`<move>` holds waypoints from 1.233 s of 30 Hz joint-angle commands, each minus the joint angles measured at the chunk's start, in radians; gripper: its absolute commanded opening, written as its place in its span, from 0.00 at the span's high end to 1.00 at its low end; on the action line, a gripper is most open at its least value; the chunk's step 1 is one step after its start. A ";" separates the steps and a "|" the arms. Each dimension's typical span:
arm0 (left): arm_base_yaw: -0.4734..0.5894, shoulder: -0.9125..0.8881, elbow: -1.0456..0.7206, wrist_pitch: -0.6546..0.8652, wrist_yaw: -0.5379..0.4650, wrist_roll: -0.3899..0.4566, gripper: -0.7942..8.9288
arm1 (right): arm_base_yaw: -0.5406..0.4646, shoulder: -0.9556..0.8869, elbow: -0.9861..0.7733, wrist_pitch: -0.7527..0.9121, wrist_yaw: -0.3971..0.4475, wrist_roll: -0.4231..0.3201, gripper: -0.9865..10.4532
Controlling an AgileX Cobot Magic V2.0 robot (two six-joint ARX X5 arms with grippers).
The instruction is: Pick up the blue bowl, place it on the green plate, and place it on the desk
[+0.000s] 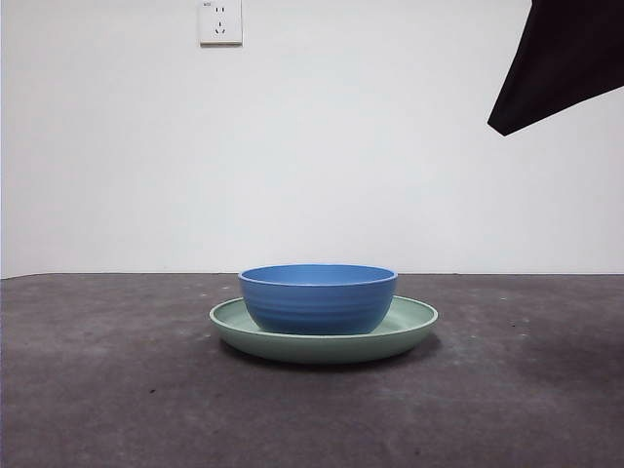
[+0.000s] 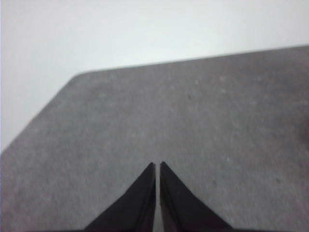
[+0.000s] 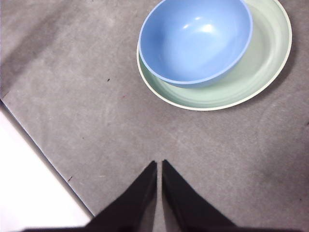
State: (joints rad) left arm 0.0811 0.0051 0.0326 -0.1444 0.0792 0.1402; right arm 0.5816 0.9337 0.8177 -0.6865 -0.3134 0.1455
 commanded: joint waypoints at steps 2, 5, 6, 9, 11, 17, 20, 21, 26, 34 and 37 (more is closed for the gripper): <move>0.002 -0.002 -0.021 -0.029 -0.002 -0.002 0.90 | 0.007 0.005 0.011 0.010 0.000 0.003 0.90; 0.002 -0.002 -0.021 -0.041 -0.002 -0.003 0.90 | 0.007 0.005 0.011 0.010 0.000 0.003 0.90; 0.002 -0.002 -0.021 -0.040 -0.002 -0.004 0.90 | 0.007 0.005 0.011 0.010 0.000 0.003 0.90; 0.002 -0.002 -0.021 -0.040 -0.002 -0.003 0.90 | 0.007 0.005 0.011 0.010 0.000 0.003 0.90; 0.002 -0.002 -0.021 -0.041 -0.002 -0.003 0.90 | 0.007 0.005 0.011 0.010 0.000 0.003 0.90; 0.002 -0.002 -0.021 -0.041 -0.002 -0.003 0.90 | 0.007 0.005 0.011 0.010 0.000 0.003 0.90; 0.002 -0.002 -0.021 -0.041 -0.002 -0.003 0.90 | 0.007 0.005 0.011 0.010 0.000 0.003 0.90; 0.002 -0.002 -0.021 -0.041 -0.002 -0.003 0.90 | 0.007 0.005 0.011 0.010 0.000 0.003 0.90; 0.002 -0.002 -0.021 -0.041 -0.001 -0.003 0.90 | 0.007 0.005 0.011 0.010 0.000 0.003 0.90; 0.002 -0.002 -0.021 -0.042 -0.002 -0.003 0.90 | 0.024 -0.074 0.011 0.037 0.015 -0.068 0.90; 0.002 -0.002 -0.021 -0.041 -0.001 -0.003 0.90 | -0.001 -0.121 0.009 0.079 0.112 -0.093 0.90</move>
State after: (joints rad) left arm 0.0811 0.0051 0.0326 -0.1776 0.0776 0.1402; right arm 0.5861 0.8227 0.8177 -0.6285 -0.2443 0.0898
